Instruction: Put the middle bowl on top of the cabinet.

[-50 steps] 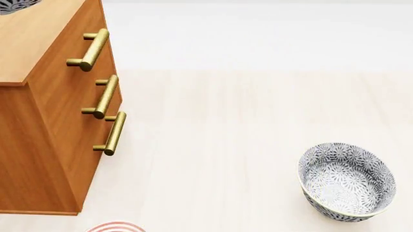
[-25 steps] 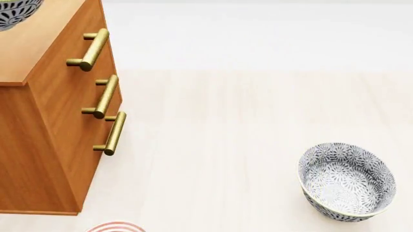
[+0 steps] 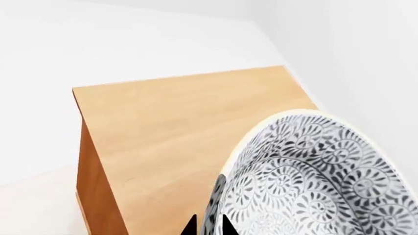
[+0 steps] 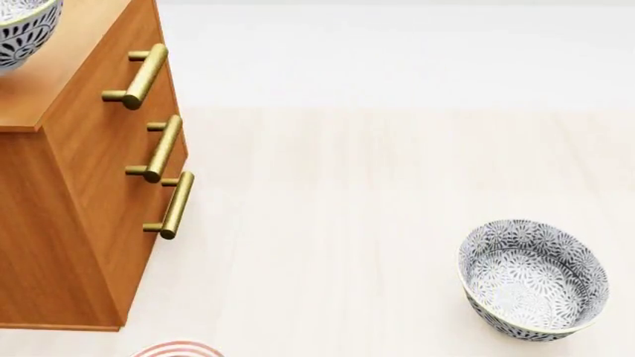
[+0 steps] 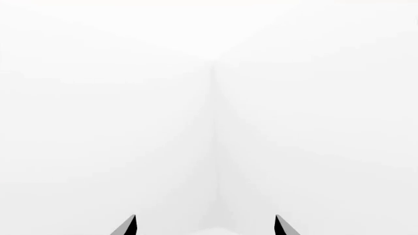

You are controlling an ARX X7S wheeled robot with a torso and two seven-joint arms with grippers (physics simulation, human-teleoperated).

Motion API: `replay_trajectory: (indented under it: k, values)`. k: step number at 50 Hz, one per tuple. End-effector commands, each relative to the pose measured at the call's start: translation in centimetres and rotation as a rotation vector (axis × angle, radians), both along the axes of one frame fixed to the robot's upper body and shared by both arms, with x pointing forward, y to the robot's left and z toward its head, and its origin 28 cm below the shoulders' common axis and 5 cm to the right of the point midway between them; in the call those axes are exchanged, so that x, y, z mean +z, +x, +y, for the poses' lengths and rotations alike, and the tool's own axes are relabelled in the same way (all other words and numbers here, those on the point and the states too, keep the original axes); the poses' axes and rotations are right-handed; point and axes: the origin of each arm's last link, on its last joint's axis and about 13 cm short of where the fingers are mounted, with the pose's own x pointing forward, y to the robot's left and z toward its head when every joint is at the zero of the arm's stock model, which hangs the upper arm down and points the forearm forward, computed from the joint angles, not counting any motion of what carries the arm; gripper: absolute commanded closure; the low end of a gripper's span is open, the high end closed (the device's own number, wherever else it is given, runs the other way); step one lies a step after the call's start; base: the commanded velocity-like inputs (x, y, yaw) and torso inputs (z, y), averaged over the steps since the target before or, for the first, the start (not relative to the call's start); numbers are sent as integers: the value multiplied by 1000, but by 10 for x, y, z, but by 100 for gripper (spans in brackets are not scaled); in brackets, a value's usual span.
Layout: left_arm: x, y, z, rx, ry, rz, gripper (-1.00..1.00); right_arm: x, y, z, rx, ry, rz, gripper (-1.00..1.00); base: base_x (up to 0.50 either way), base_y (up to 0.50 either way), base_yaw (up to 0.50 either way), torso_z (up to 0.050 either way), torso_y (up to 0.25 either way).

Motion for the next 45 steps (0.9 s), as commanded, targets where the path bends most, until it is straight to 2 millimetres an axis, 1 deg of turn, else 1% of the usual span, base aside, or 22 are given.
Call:
replay_trajectory:
  k: [1, 10, 24, 25, 31, 36, 40, 45]
  values:
    - [-12, 7, 9, 18, -15, -8, 100, 0, -1, 0, -1, -1, -1, -100, 0, 0, 0, 0, 0]
    - [-22, 9, 13, 33, -12, 14, 100, 0, -1, 0, 1, -5, 1, -100, 0, 0, 0, 0, 1]
    - [-27, 10, 15, 45, 24, 49, 100, 1, -3, 0, 2, -7, -1, -100, 0, 0, 0, 0, 0]
    - [-27, 10, 15, 46, 31, 55, -100, 1, -3, 0, 1, -7, -2, -100, 0, 0, 0, 0, 0]
    - [-24, 8, 16, 52, 40, 49, -100, 1, -3, 0, 1, -7, -2, -100, 0, 0, 0, 0, 0]
    - [-17, 4, 15, 61, 69, 30, -100, 1, -3, 0, 2, -8, -1, -100, 0, 0, 0, 0, 0]
    - [-10, -1, 12, 67, 120, 1, -100, 0, -2, 0, 4, -9, 1, -100, 0, 0, 0, 0, 0]
    - [7, -16, 4, 52, 168, -75, -100, 0, -2, -1, 2, -7, 0, -100, 0, 0, 0, 0, 0]
